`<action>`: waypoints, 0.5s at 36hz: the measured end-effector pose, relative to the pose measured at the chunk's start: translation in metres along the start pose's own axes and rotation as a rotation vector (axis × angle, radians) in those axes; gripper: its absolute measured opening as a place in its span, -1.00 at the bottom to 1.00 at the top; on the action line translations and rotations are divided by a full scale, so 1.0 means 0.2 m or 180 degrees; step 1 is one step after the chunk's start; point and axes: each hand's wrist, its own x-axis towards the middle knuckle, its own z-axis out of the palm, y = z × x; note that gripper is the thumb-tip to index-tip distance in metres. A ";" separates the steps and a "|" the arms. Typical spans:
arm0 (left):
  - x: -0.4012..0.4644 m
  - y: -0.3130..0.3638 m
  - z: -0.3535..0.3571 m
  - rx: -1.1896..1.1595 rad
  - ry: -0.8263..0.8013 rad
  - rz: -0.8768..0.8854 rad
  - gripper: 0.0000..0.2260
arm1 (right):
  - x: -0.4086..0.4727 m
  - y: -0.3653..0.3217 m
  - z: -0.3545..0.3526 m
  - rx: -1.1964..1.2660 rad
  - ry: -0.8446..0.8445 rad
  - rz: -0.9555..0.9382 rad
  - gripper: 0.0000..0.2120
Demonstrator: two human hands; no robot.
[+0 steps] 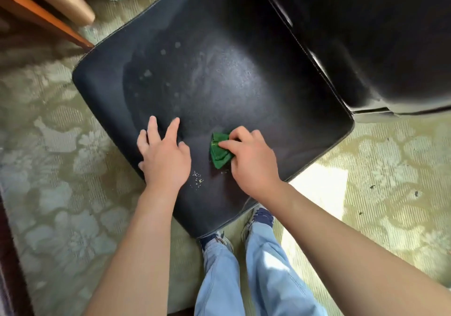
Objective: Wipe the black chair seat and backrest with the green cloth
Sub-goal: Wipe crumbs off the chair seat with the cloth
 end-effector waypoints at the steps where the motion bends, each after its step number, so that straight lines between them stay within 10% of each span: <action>1: -0.01 -0.01 0.00 0.0022 0.0006 0.0020 -0.52 | -0.01 0.01 -0.02 0.0050 0.0047 -0.0003 -0.57; 8: -0.04 -0.08 0.01 0.0160 0.0047 0.0255 -0.50 | -0.09 0.30 -0.23 -0.0004 0.1139 0.1189 -0.51; 18: -0.05 -0.13 0.03 0.0181 0.0097 0.0412 -0.50 | -0.22 0.10 0.04 0.0124 0.0925 0.1505 -0.53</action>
